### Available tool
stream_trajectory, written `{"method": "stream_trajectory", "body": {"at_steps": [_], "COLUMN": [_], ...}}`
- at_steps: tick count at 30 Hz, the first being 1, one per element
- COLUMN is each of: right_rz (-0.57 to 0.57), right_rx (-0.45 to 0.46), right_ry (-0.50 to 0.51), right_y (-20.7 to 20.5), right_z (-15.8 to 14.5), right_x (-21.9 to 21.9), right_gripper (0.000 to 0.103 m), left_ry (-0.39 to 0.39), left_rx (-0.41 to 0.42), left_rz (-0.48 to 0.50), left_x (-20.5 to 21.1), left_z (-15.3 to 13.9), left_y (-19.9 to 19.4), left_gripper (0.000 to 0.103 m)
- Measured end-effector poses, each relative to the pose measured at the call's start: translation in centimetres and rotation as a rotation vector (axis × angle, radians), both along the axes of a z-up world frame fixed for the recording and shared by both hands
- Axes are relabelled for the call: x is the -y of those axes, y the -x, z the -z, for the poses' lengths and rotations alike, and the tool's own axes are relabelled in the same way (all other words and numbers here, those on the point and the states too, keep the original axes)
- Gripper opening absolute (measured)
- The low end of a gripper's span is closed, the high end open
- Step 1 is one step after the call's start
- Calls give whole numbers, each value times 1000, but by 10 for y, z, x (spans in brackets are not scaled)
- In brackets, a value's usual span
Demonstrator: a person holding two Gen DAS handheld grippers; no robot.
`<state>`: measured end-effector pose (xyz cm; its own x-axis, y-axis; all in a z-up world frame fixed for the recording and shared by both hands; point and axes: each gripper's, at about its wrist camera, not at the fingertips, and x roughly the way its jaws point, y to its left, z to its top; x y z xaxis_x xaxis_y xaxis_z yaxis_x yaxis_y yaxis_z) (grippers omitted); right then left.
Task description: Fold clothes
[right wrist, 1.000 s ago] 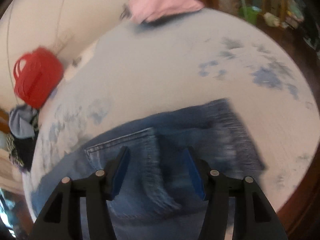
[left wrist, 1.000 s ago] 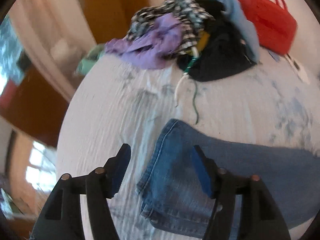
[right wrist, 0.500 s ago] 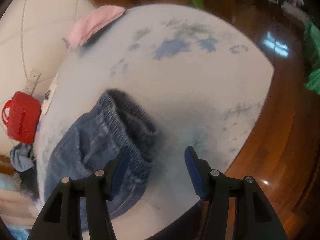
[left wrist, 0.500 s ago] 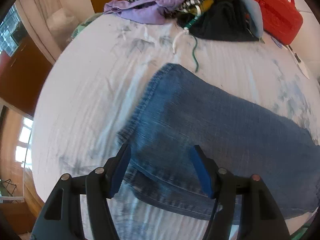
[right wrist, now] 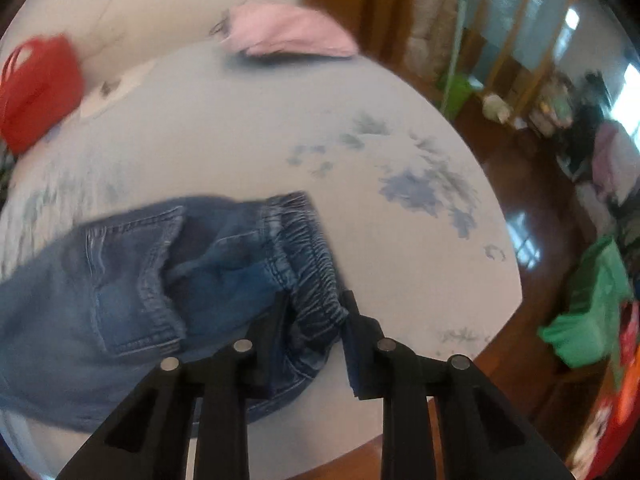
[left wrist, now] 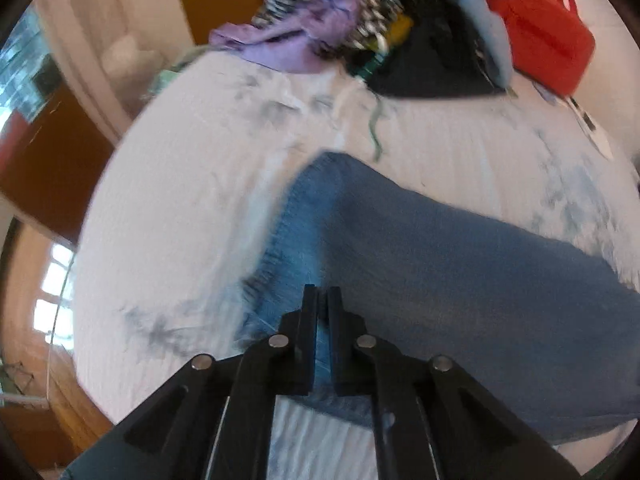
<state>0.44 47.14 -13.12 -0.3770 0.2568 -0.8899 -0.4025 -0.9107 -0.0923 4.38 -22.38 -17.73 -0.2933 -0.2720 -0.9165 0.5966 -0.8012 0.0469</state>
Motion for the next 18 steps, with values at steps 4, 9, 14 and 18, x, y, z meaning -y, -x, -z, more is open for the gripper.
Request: {"method": "stream_trajectory", "body": {"at_steps": [4, 9, 14, 18], "right_rz": [69, 142, 176, 180], "right_rx": [102, 58, 10, 20], "right_ry": [81, 214, 314, 328], "right_y": [-9, -28, -35, -34], "right_z": [37, 45, 47, 55], "right_x": [-24, -39, -40, -36], "right_gripper": [28, 39, 43, 44], "left_ry": [-44, -121, -147, -147], "left_rx": [44, -46, -81, -47], "left_rz": [-3, 0, -25, -29], "left_x": [6, 17, 24, 22], "left_z": [14, 1, 3, 21], "left_y": [-22, -34, -22, -9], "left_gripper": [5, 12, 77, 77]}}
